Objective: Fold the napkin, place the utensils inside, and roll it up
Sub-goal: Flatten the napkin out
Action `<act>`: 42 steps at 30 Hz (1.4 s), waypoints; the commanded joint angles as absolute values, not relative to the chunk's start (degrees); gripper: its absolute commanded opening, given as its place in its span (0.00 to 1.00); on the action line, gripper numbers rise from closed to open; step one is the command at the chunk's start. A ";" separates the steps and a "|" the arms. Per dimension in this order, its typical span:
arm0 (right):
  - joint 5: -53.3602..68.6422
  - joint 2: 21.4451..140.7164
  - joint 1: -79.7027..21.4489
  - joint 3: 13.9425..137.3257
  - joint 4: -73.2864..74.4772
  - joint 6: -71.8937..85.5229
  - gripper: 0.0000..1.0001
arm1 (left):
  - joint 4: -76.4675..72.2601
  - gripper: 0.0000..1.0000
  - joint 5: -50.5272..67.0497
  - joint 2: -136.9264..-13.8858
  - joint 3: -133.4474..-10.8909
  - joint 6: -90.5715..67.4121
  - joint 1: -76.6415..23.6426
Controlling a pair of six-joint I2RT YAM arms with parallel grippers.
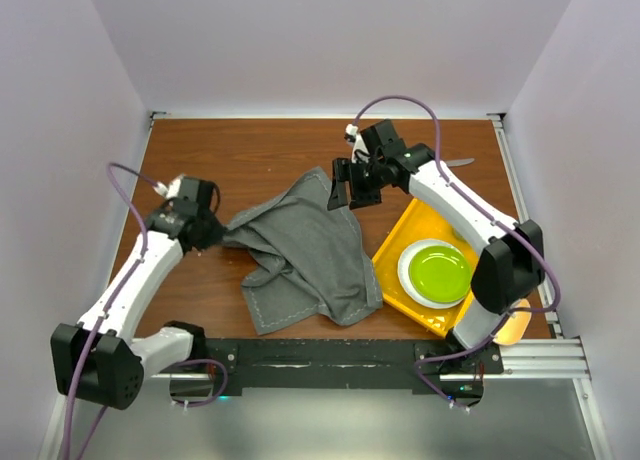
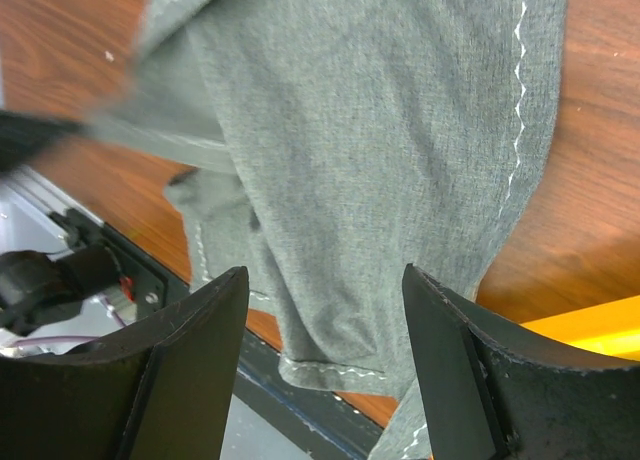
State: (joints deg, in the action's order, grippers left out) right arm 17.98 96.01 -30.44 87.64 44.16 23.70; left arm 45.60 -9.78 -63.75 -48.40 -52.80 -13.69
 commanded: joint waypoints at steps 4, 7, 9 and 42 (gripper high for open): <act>20.39 102.30 -32.69 92.45 46.05 20.83 0.66 | 49.93 0.00 -39.79 -68.54 -59.85 -29.02 -2.30; 21.35 105.28 -32.70 95.17 46.58 21.36 0.66 | 45.54 0.04 -46.92 -73.28 -61.87 -22.17 2.19; 21.71 107.31 -32.87 96.50 46.84 21.53 0.66 | 43.95 0.38 -48.60 -75.49 -65.99 -19.79 2.64; -3.43 125.94 -38.50 102.39 42.54 24.43 0.51 | 30.59 0.33 -9.84 -105.55 -70.40 -29.18 -16.97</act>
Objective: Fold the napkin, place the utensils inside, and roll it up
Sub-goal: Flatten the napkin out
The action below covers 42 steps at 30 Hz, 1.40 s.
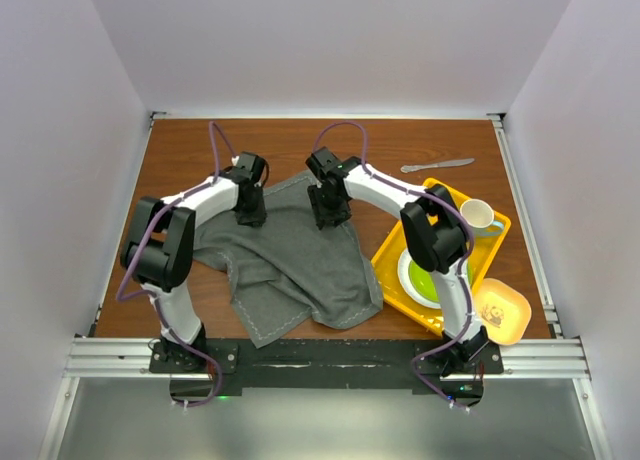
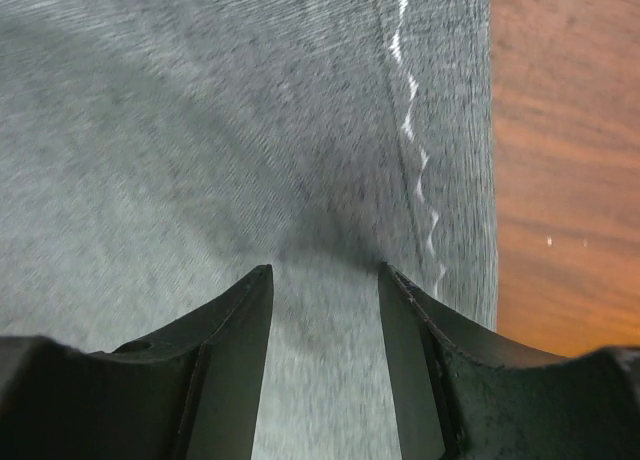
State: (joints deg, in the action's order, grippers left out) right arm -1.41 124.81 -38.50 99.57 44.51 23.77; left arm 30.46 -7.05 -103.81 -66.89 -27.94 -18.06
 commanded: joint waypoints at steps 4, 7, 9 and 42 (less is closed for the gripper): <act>-5.97 128.31 -38.41 104.06 41.05 24.96 0.51 | 29.36 0.34 -10.63 -106.52 -71.54 -28.48 -14.34; -6.85 131.38 -38.41 107.22 40.70 25.40 0.51 | 29.36 0.35 -10.20 -108.89 -73.29 -27.69 -12.49; -7.38 133.06 -38.41 108.97 40.26 25.49 0.51 | 29.18 0.37 -10.19 -110.99 -74.35 -27.07 -11.69; 8.88 129.11 -55.27 124.28 52.11 19.69 0.57 | 31.46 0.36 -11.95 -93.78 -65.13 -14.59 10.19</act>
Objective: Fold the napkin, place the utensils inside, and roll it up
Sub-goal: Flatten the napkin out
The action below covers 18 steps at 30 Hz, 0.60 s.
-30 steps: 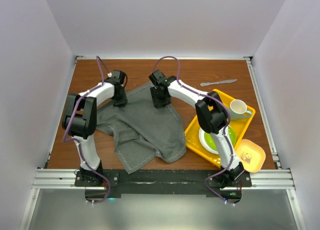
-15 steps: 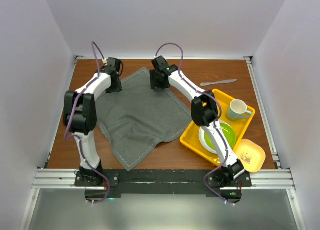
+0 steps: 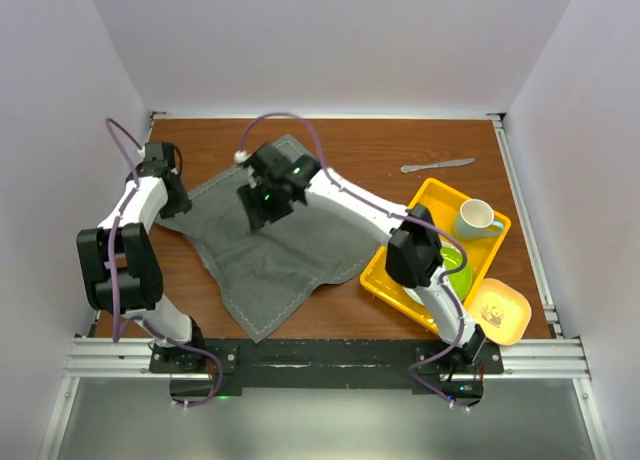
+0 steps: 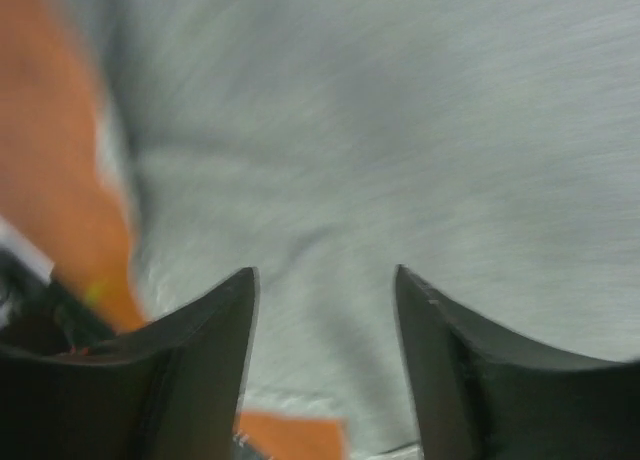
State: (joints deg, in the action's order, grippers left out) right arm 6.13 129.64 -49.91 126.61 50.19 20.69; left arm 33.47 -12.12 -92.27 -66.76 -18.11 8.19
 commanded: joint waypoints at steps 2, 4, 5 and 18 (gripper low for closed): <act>7.83 130.25 -59.21 124.28 52.64 19.34 0.52 | 31.37 0.36 -12.57 -95.27 -64.43 -15.47 11.94; 7.30 131.04 -61.60 124.19 53.61 18.81 0.52 | 32.95 0.36 -12.39 -97.54 -65.04 -17.65 13.27; 6.77 131.83 -63.79 124.28 53.79 18.55 0.50 | 33.13 0.36 -12.57 -98.08 -65.21 -18.27 14.32; 10.12 135.00 -71.28 123.75 55.79 18.90 0.49 | 33.31 0.36 -19.53 -93.26 -66.80 -18.88 16.88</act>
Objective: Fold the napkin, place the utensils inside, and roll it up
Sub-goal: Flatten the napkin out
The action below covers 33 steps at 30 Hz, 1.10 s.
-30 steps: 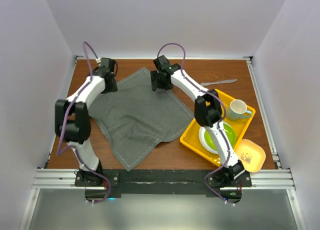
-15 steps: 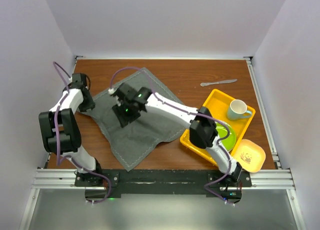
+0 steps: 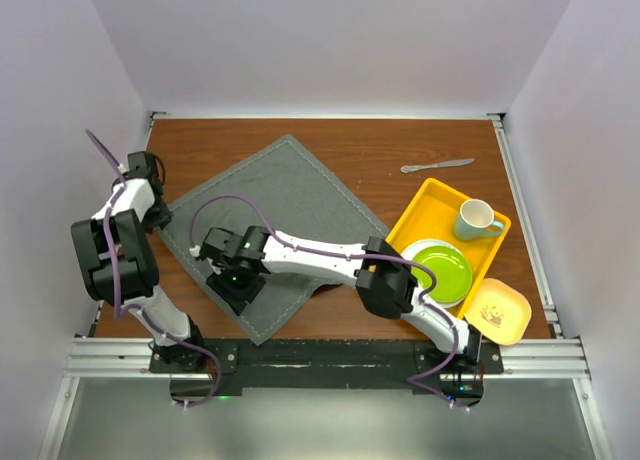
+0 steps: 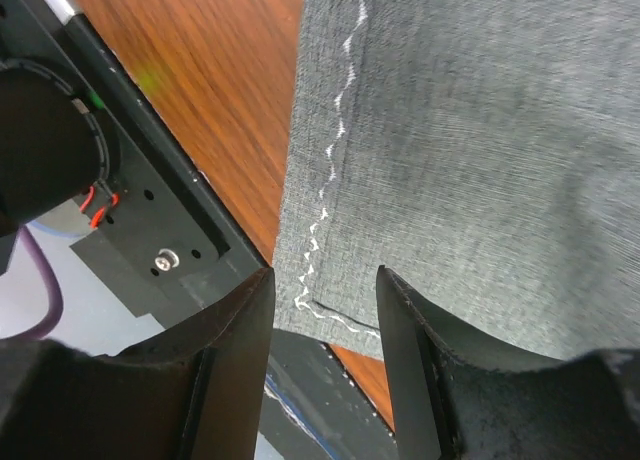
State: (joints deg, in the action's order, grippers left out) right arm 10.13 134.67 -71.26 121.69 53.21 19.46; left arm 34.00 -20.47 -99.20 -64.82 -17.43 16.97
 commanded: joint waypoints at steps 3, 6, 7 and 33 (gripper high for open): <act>6.60 131.23 -69.18 119.90 54.76 19.51 0.49 | 30.52 0.36 -8.99 -88.43 -63.03 -20.30 14.51; 5.62 125.17 -63.83 111.73 52.21 22.05 0.52 | 28.39 0.35 -0.26 -89.11 -59.07 -21.17 9.51; 5.36 122.20 -60.50 108.14 51.69 22.84 0.53 | 28.39 0.34 -0.26 -89.73 -59.15 -21.53 7.93; -8.53 127.53 -35.60 108.63 51.59 21.36 0.52 | 23.20 0.32 -2.20 -109.24 -73.64 -26.10 -9.23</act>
State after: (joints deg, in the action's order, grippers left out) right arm -6.74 127.15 -36.86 106.72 53.10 22.57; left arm 23.66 -1.28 -106.94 -69.78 -24.80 -8.97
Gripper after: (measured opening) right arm 0.516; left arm 0.320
